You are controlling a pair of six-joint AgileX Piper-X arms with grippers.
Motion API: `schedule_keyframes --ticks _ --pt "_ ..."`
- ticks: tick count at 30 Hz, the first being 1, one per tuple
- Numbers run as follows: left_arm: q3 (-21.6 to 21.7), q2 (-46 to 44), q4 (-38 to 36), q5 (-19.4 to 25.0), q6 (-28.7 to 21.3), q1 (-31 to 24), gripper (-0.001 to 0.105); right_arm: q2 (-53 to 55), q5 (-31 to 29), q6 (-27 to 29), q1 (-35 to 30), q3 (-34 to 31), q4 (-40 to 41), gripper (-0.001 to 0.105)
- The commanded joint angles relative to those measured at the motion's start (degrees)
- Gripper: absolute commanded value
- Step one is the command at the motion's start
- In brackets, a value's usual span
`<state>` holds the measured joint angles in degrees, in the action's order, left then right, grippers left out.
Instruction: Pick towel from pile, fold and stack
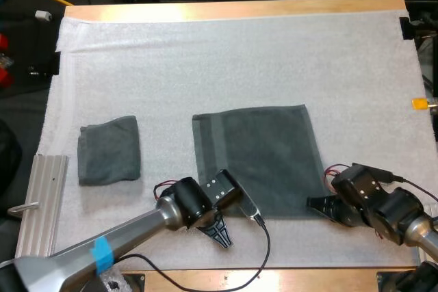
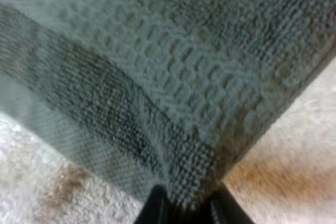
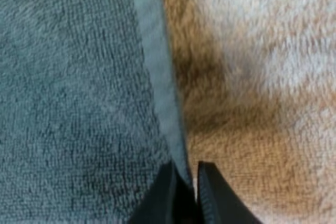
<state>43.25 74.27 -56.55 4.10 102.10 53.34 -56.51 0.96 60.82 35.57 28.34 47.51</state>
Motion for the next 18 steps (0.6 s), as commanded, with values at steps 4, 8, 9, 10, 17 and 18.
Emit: schedule_keyframes --ticks 4,8,9,10,17,18 --pt "1.94 -4.39 -3.34 -3.21 1.13 1.19 0.009 5.13 -0.28 0.89 0.10 3.03 5.56 0.000" --pt "3.72 -8.11 -5.25 -4.46 3.89 5.00 0.000 10.47 -0.06 0.67 0.10 5.41 11.00 0.000" --pt "4.07 -8.76 -5.36 -4.46 4.78 6.26 0.000 11.65 -0.02 0.20 0.10 5.90 12.48 0.000" --pt "4.24 -9.05 -5.37 -4.46 5.35 7.05 0.000 12.52 0.11 -0.73 0.10 6.14 13.37 0.000" --pt "4.32 -9.16 -3.33 -6.16 8.53 6.33 0.000 14.18 4.50 -8.32 0.10 6.18 9.65 0.000" --pt "4.32 -9.16 -3.05 -6.22 8.35 5.51 0.000 13.84 4.39 -8.46 0.10 6.18 8.35 0.000"
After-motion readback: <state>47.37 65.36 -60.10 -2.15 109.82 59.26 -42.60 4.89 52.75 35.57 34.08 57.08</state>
